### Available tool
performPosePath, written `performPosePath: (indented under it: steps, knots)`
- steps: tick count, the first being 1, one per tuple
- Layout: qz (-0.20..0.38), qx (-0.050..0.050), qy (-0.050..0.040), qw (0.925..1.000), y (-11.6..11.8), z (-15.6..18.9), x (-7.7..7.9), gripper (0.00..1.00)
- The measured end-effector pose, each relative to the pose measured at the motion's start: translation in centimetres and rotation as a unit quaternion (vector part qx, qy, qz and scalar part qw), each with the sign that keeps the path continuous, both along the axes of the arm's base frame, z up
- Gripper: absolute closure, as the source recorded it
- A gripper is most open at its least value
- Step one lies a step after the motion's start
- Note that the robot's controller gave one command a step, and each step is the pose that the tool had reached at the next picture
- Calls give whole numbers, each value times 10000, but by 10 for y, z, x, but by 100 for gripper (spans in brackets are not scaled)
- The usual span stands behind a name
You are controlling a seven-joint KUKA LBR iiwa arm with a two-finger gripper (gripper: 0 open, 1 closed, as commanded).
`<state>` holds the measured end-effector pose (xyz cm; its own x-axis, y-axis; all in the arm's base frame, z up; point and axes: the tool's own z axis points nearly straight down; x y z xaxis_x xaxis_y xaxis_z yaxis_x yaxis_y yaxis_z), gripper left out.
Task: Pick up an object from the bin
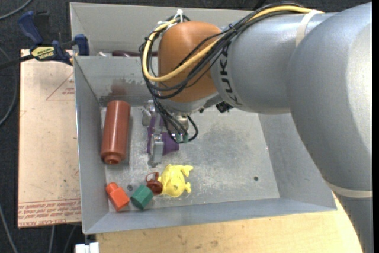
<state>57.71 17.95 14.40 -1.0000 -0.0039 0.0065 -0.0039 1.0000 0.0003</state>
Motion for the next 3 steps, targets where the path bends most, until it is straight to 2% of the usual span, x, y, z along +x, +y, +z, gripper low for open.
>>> performPosePath:
  steps: [1, 2, 3]
  knots:
    - [-15, 6, -37, 10000, -1, 5, 2, 0]
    - [758, 23, -68, 9971, -19, -26, -26, 0]
    - [1538, 12, -3, 9881, -45, -31, -54, 0]
